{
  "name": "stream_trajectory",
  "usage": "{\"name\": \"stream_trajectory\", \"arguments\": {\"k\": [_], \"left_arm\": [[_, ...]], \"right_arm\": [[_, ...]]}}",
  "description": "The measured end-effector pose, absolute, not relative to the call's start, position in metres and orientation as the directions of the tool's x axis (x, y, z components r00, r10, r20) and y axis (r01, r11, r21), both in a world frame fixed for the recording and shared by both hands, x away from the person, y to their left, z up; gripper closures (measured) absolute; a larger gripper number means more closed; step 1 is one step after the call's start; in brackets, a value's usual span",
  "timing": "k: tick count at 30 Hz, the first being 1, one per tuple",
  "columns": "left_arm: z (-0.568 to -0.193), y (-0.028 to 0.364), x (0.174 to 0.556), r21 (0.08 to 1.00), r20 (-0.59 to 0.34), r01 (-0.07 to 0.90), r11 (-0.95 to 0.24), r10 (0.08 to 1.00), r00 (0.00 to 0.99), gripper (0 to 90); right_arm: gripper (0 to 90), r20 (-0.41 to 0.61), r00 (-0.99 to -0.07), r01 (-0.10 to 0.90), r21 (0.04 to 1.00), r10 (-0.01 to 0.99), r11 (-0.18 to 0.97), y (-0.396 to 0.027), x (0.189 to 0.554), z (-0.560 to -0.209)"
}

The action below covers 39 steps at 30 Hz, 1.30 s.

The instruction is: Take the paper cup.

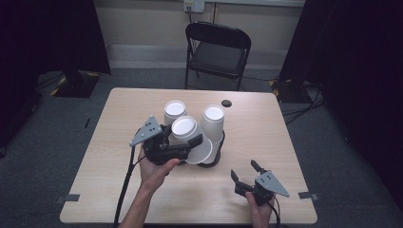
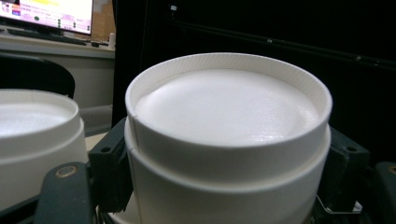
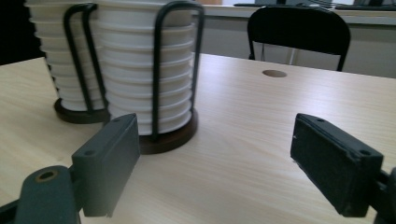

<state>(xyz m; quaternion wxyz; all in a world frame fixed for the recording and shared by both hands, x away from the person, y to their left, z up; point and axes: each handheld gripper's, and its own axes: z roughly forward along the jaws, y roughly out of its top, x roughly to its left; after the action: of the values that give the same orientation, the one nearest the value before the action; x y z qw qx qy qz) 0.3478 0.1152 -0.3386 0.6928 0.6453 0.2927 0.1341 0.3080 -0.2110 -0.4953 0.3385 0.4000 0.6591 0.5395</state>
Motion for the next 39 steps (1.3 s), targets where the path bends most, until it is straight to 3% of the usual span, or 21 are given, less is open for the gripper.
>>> {"name": "stream_trajectory", "arguments": {"k": [13, 20, 39], "left_arm": [[-0.376, 0.125, 0.346, 0.94, -0.336, 0.308, 0.148, 0.574, 0.747, 22.2], [-0.4, 0.125, 0.345, 0.903, -0.42, 0.39, 0.179, 0.556, 0.717, 22.1], [-0.433, 0.129, 0.337, 0.828, -0.553, 0.499, 0.256, 0.519, 0.652, 22.1]], "right_arm": [[16.7, -0.048, -0.587, 0.118, 0.983, 0.808, 0.144, -0.168, 0.297, -0.496], [24.8, -0.079, -0.668, 0.063, 0.985, 0.74, 0.161, -0.148, 0.291, -0.496], [35.5, -0.075, -0.714, -0.017, 0.996, 0.696, 0.089, -0.132, 0.28, -0.495]]}}
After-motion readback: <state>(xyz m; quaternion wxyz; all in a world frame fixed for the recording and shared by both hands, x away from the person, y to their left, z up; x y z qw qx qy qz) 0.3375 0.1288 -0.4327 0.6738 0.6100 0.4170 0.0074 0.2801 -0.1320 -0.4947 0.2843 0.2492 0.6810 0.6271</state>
